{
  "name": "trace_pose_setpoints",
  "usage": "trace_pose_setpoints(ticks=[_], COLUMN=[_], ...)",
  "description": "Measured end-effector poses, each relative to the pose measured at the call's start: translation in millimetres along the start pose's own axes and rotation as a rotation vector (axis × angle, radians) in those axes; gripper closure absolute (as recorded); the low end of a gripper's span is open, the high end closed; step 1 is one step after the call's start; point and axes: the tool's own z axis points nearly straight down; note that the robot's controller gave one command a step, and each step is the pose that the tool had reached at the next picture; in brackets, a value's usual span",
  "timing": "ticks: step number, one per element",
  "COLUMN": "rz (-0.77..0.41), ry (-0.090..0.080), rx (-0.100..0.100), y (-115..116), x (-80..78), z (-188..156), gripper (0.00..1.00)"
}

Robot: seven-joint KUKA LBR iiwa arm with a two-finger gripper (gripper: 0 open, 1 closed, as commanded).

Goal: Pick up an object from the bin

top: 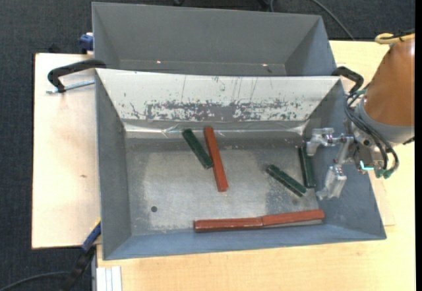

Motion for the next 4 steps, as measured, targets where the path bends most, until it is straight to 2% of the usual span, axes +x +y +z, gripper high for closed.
trace_pose_setpoints(ticks=[1, 2, 3, 4], rz=[-0.057, -0.467, -0.884, -0.887], ry=[0.002, -0.013, -0.01, -0.009], rx=[-0.001, 0.003, -0.004, 0.0], y=[-21, -9, -26, -28], x=[5.2, -18.2, -65.7, -65.6], z=[134, 129, 129, 129], gripper=[0.0, 0.0, 0.0, 1.0])
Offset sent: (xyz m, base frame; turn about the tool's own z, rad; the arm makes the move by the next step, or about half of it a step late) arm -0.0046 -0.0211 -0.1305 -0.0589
